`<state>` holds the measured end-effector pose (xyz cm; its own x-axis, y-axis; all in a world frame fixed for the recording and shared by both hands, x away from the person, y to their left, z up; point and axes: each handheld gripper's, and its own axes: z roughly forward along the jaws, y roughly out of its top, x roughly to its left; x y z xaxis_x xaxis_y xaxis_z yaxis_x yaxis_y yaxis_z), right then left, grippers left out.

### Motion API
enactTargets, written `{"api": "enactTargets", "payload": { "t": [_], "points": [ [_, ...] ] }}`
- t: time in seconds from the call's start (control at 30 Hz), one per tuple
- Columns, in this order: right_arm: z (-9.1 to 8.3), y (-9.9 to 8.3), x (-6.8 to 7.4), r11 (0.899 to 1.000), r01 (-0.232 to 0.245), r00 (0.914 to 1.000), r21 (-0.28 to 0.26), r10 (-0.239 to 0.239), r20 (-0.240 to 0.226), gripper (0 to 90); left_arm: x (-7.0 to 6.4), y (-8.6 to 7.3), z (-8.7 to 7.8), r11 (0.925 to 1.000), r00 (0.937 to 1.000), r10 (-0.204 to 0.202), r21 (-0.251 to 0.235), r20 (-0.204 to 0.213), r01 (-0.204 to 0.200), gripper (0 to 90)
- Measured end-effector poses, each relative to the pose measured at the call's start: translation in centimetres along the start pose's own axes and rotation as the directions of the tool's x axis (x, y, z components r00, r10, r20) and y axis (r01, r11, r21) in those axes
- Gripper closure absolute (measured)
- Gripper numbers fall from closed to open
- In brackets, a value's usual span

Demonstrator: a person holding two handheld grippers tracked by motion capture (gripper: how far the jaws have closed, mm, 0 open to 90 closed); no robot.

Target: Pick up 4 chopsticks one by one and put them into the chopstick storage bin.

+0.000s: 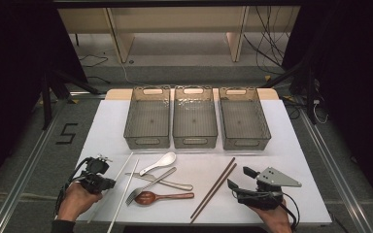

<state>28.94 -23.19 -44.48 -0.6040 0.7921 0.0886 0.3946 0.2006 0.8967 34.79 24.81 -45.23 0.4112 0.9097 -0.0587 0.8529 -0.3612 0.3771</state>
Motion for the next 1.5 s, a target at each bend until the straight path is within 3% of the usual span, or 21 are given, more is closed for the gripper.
{"api": "enactTargets", "payload": {
  "t": [0.13, 0.57, 0.9, 1.27, 1.5],
  "points": [
    [0.0, 0.0, 0.0, 1.0, 0.001, 1.0, -0.001, -0.001, 0.001, 28.6, 0.2, 0.0, -0.4, 0.9995, 0.9995, -0.004, -0.032, 0.032, 0.005, 84.3],
    [0.0, 0.0, 0.0, 1.0, -0.002, 1.0, -0.001, 0.002, 0.0, 28.7, 0.2, -0.1, -1.9, 0.9958, 0.9996, 0.016, -0.09, 0.025, -0.014, 84.4],
    [0.0, 0.0, 0.0, 1.0, -0.004, 1.0, -0.003, 0.004, -0.001, 28.6, 0.1, 0.0, -3.1, 0.9857, 0.9991, 0.018, -0.168, 0.039, -0.011, 84.4],
    [0.2, 0.0, 0.2, 1.0, -0.005, 0.9999, -0.001, 0.005, -0.014, 28.7, -0.2, 0.1, -3.6, 0.9809, 0.9985, 0.036, -0.192, 0.042, -0.027, 84.4],
    [0.9, 0.2, 1.1, 1.0, 0.014, 0.9988, 0.012, -0.013, -0.047, 28.7, -0.3, 0.2, -4.2, 0.9766, 0.9984, 0.043, -0.212, 0.036, -0.034, 84.4]
  ]
}}
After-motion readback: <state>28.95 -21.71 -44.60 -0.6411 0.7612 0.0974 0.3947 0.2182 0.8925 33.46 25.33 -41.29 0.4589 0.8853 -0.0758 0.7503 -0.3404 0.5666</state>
